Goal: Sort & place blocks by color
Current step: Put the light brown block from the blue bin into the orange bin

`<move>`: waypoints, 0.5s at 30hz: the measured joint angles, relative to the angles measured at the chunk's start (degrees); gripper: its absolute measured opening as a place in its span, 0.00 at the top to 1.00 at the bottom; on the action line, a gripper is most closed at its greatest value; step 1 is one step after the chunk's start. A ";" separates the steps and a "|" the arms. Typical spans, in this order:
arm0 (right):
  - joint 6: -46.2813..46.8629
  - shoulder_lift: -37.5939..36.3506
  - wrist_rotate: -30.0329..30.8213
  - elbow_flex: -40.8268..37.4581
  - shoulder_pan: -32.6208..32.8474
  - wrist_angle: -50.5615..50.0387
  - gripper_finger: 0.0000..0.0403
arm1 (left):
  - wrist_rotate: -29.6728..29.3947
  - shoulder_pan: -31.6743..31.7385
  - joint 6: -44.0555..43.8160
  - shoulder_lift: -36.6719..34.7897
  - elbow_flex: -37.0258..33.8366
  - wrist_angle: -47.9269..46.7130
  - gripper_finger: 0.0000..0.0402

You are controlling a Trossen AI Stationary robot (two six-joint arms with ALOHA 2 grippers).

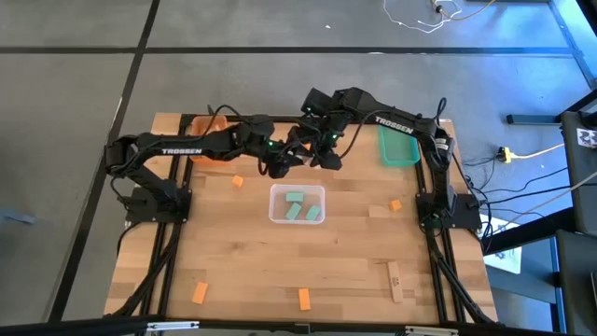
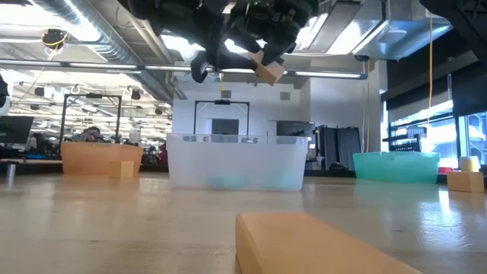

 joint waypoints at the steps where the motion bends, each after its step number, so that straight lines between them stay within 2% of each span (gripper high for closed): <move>1: -0.03 0.00 0.01 0.00 -0.04 0.06 0.68 | -0.72 -0.04 -0.25 0.01 0.00 0.00 0.59; 4: -0.05 0.00 0.32 0.00 -0.34 0.21 0.68 | -3.10 -0.28 -0.88 0.11 0.00 -0.12 0.61; 9: -0.15 0.00 0.39 0.00 -0.36 0.14 0.68 | -4.12 -0.83 -1.05 0.13 0.02 -0.28 0.71; 15: -0.15 0.00 0.44 0.00 -0.46 0.16 0.68 | -4.73 -0.85 -1.05 0.15 0.11 -0.65 0.71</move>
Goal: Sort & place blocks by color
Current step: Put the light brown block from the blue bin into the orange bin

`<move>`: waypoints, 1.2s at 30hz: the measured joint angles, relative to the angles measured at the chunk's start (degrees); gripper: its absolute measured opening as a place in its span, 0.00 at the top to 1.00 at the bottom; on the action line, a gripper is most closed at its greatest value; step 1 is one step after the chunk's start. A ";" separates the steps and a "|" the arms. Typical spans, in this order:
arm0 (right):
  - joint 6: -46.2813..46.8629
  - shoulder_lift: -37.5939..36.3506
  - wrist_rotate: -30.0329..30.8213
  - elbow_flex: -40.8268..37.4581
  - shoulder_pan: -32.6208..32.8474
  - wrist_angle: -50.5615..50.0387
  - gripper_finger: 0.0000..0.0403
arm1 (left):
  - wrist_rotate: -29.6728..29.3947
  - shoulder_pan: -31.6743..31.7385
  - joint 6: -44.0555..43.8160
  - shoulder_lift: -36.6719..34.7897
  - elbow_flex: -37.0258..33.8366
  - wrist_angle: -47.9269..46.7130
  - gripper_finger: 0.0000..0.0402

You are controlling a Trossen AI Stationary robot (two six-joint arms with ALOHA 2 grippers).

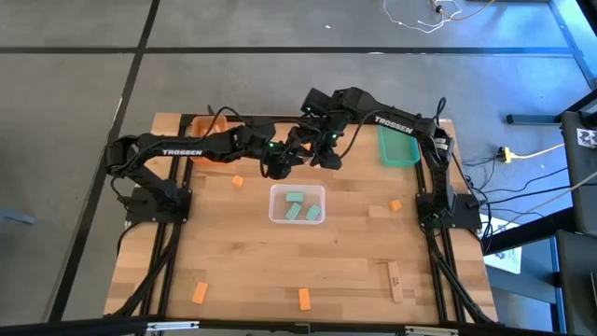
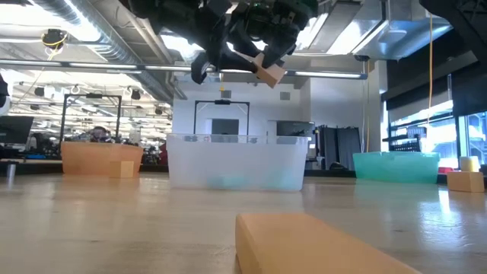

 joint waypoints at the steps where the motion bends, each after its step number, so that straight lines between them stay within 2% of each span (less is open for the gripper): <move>1: 0.01 0.00 0.10 0.00 -0.09 0.00 0.68 | -0.17 0.00 -0.05 0.00 0.02 -0.16 0.71; 7: 0.13 0.02 2.19 0.00 -0.10 -0.24 0.68 | -1.17 0.00 -0.17 0.00 0.04 -0.64 0.71; 13: 0.22 0.02 2.72 0.03 -0.90 -0.79 0.46 | -2.52 0.07 -3.19 -0.20 0.11 -1.08 0.71; 17: 0.17 0.02 2.96 0.14 -2.44 -1.82 0.39 | -3.43 0.49 -5.45 -1.00 0.11 -3.52 0.71; 20: 0.12 -0.04 3.91 1.01 -4.22 -3.23 0.38 | -6.78 0.71 -6.64 -1.60 0.12 -5.73 0.71; 24: 0.04 -0.12 8.47 4.72 -7.05 -6.76 0.37 | -12.76 1.67 -10.48 -3.50 0.11 -8.14 0.71; 28: -0.04 -0.15 13.86 9.88 -10.24 -9.38 0.37 | -19.87 3.26 -19.05 -6.78 0.07 -10.51 0.71; 32: 0.09 -0.20 16.25 15.47 -13.54 -9.69 0.37 | -28.08 5.47 -27.44 -10.48 0.08 -15.57 0.71; 36: 0.09 -0.94 16.31 17.97 -16.26 -8.25 0.37 | -34.94 8.87 -37.66 -13.77 0.09 -26.70 0.71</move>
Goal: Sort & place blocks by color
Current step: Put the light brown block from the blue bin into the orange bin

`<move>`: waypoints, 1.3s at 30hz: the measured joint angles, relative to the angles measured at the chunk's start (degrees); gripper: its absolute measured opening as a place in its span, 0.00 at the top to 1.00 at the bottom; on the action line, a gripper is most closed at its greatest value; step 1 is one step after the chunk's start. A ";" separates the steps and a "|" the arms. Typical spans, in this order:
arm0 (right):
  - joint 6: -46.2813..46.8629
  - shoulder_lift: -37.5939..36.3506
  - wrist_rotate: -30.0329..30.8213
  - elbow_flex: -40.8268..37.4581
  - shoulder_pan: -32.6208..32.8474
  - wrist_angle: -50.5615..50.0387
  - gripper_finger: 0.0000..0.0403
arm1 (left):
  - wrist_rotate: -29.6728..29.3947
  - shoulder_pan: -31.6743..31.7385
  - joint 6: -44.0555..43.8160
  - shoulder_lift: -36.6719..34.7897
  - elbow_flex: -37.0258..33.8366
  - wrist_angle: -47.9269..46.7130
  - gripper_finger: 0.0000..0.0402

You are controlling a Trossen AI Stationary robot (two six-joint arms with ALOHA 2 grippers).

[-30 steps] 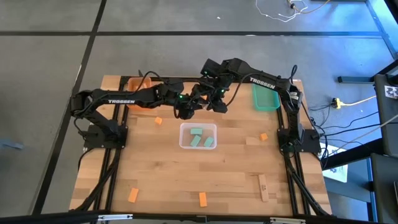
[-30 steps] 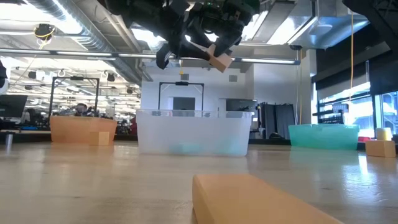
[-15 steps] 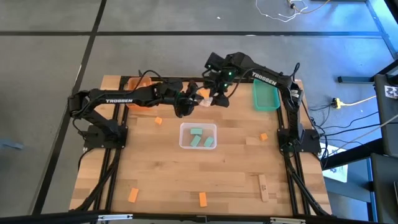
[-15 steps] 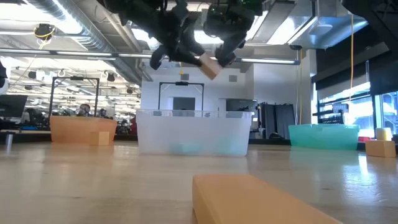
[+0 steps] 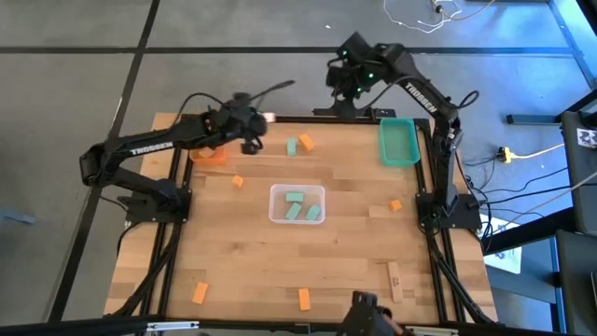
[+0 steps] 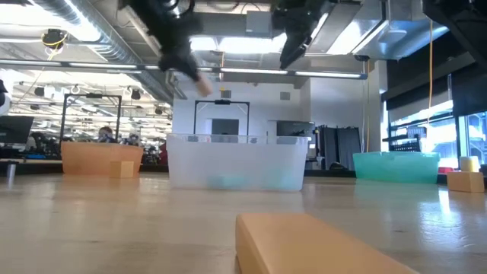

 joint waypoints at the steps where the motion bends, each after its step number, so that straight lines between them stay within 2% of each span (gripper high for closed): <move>1: 0.00 -0.45 0.06 -0.36 -0.82 0.69 0.37 | -1.01 0.97 -3.65 -0.67 -0.02 -3.49 0.71; 9: 0.00 -0.55 0.70 -0.44 -3.72 1.27 0.37 | -1.27 8.97 -37.35 -1.43 -0.05 -29.35 0.71; 12: -0.04 -0.43 0.60 -0.44 -3.96 2.26 0.37 | -1.66 10.35 -46.52 0.62 -0.60 -33.83 0.71; 15: -0.09 -0.43 0.53 -0.44 -3.97 2.86 0.37 | -0.83 11.66 -52.60 2.08 -2.46 -34.18 0.71; 21: -0.17 -0.43 0.51 -0.44 -3.97 3.27 0.37 | -1.60 13.01 -58.25 6.51 -7.22 -33.97 0.71; 31: -0.17 -0.43 0.48 -0.46 -3.97 3.26 0.37 | -2.28 13.06 -55.52 9.31 -8.85 -30.11 0.71; 36: -0.17 -0.43 0.48 -0.48 -3.97 3.26 0.37 | -3.28 13.25 -55.76 9.31 -8.85 -28.01 0.57; 39: -0.17 -0.43 0.48 -0.48 -3.97 3.26 0.37 | -3.28 13.38 -55.76 9.31 -8.85 -27.52 0.53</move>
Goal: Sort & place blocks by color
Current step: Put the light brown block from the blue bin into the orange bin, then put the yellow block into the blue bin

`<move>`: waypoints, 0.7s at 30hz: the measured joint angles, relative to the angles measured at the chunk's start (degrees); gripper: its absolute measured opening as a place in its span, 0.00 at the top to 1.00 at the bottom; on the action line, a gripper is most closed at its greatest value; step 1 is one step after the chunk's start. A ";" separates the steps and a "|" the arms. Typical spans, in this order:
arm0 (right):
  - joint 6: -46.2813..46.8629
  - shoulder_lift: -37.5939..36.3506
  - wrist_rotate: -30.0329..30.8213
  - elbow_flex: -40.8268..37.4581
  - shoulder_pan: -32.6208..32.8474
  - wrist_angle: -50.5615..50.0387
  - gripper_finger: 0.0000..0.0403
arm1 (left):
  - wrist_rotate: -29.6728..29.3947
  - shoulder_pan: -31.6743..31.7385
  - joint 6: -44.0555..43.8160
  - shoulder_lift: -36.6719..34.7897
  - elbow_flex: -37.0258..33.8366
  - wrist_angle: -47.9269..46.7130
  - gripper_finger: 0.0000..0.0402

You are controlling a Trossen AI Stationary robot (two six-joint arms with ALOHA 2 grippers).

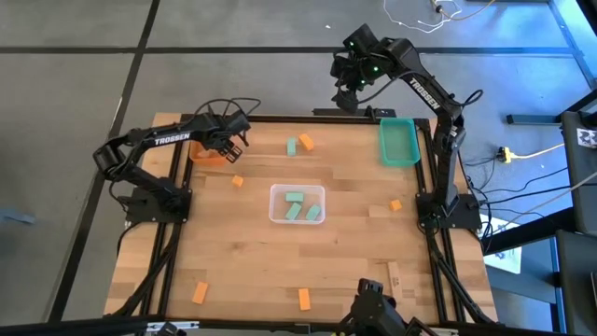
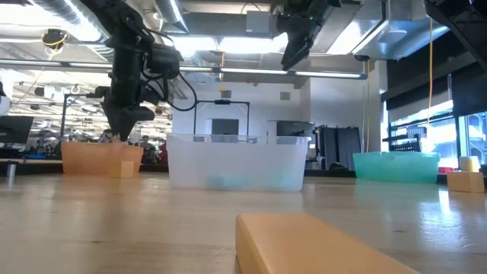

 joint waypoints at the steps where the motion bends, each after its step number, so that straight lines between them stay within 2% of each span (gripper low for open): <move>1: 0.00 0.00 0.00 0.00 0.00 0.00 0.37 | 0.00 0.00 0.00 0.00 0.00 -0.05 0.52; 8: 0.42 0.00 -0.06 0.00 0.01 -0.69 0.37 | 1.59 -0.07 -0.41 -1.14 0.97 -1.35 0.51; 13: 6.64 0.02 -0.20 -0.79 0.02 -1.37 0.37 | 8.85 -0.70 -1.11 -4.54 4.09 -1.73 0.51; 17: 12.43 0.02 -0.79 -4.90 0.02 -1.20 0.37 | 16.04 -2.40 -1.16 -7.43 6.05 -1.57 0.51; 21: 16.49 0.11 -1.45 -11.63 0.45 1.04 0.37 | 17.99 -4.99 -1.50 -9.80 6.56 -1.39 0.51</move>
